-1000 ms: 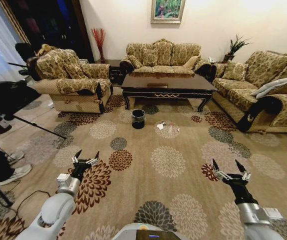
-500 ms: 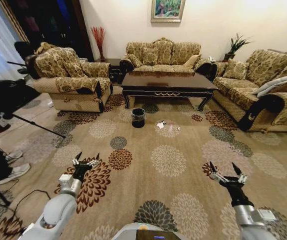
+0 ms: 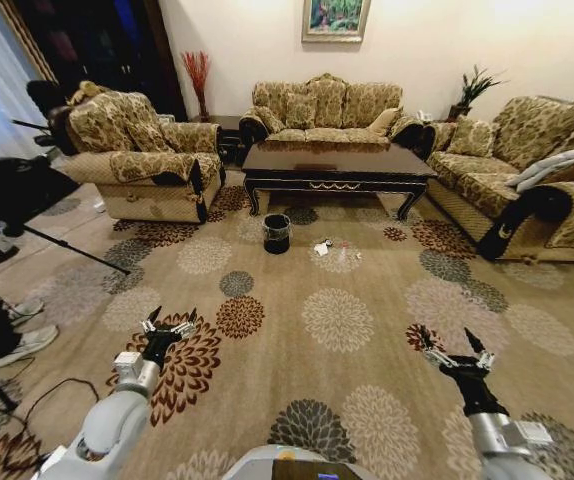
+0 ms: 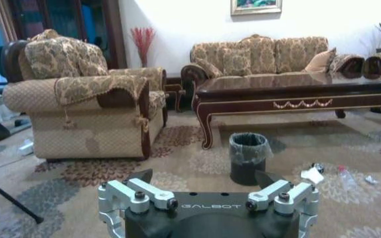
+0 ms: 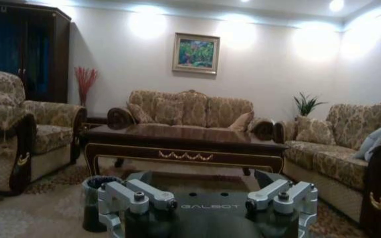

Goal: Move to the front of the table and pick up the trash from the floor, then place it into the trash bin.

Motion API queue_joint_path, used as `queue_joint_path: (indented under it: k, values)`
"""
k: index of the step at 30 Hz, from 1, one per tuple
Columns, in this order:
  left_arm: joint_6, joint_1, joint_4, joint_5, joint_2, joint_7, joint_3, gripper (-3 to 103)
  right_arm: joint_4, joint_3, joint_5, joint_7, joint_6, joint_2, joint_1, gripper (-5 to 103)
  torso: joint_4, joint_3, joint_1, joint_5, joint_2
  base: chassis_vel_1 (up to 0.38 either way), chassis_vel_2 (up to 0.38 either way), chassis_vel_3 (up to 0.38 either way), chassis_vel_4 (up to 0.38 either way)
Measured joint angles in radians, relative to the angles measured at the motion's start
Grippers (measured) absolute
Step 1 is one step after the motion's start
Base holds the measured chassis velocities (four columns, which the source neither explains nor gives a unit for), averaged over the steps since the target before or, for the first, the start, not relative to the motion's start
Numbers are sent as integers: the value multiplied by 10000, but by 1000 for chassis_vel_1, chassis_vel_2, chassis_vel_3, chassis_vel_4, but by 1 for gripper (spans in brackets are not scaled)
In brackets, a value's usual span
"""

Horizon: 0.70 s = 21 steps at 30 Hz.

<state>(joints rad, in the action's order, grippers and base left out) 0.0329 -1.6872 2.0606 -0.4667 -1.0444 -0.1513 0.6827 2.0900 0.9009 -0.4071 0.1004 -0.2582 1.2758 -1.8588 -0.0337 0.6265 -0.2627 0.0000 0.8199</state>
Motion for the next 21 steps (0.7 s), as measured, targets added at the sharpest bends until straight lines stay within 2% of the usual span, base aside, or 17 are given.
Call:
queue_joint_path:
  k: [5,15,19,21]
  values:
    - [213,-118,210,-47,25,-85,-19,100,-51,-57,160,54,-66,44,-124,100,1,-145,105,1,-247,0,0,0,0]
    - [218,-91,230,212,171,-62,-127,100,-136,-54,277,71,-168,35,-169,100,0,-380,278,0,-658,0,0,0,0]
    - [179,-73,228,268,168,-58,-171,100,-283,-94,418,50,-312,43,-161,100,0,-478,354,1,-834,0,0,0,0]
    - [-108,-29,215,280,146,44,-209,100,-319,-99,364,56,-389,55,-108,100,1,-563,415,0,-981,0,0,0,0]
